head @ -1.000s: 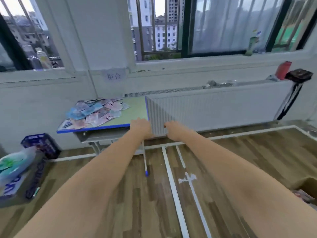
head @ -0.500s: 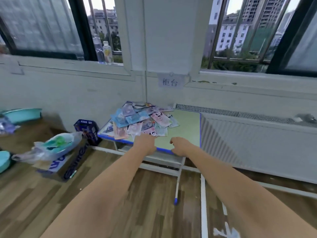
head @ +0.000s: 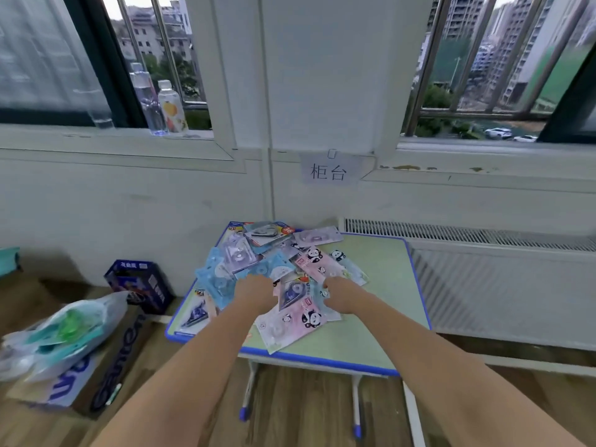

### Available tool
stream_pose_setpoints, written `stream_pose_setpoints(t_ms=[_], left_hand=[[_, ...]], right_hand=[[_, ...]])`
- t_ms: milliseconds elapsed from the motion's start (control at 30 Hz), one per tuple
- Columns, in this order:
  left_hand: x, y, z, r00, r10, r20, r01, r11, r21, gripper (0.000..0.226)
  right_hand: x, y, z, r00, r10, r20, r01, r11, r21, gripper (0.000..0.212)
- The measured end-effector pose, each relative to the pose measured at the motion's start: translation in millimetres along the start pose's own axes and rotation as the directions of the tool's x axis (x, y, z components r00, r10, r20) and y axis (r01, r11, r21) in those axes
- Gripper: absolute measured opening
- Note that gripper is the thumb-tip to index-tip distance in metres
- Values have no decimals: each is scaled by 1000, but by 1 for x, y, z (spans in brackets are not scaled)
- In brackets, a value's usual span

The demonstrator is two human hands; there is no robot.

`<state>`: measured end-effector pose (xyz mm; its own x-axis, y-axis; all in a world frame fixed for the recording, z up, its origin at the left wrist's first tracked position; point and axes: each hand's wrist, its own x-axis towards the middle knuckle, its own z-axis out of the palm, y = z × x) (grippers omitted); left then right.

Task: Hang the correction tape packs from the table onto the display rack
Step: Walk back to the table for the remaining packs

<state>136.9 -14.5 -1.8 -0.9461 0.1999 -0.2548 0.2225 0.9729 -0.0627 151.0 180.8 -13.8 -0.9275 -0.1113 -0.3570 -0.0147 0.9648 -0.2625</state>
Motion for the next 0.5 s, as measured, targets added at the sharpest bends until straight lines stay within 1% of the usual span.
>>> stream_pose_setpoints(t_ms=[167, 233, 300, 367, 433, 500], left_hand=[[74, -25, 10, 999, -6, 48, 7, 1000, -30, 35], [102, -31, 14, 999, -18, 49, 20, 999, -40, 43], [126, -36, 21, 998, -36, 53, 40, 996, -80, 56], [144, -39, 29, 995, -51, 85, 62, 988, -139, 67], [155, -41, 39, 991, -68, 112, 86, 982, -166, 75], [162, -41, 48, 991, -91, 103, 108, 978, -177, 79]], right_hand=[[66, 17, 0, 997, 64, 37, -64, 998, -9, 46], [97, 25, -1, 995, 93, 26, -93, 996, 5, 45], [122, 32, -1, 991, 132, -1, -132, 991, 39, 43], [143, 38, 3, 982, 190, -27, -187, 979, 83, 49], [156, 42, 13, 971, 240, -14, -236, 963, 130, 60], [166, 44, 25, 965, 263, 4, -262, 958, 120, 73]])
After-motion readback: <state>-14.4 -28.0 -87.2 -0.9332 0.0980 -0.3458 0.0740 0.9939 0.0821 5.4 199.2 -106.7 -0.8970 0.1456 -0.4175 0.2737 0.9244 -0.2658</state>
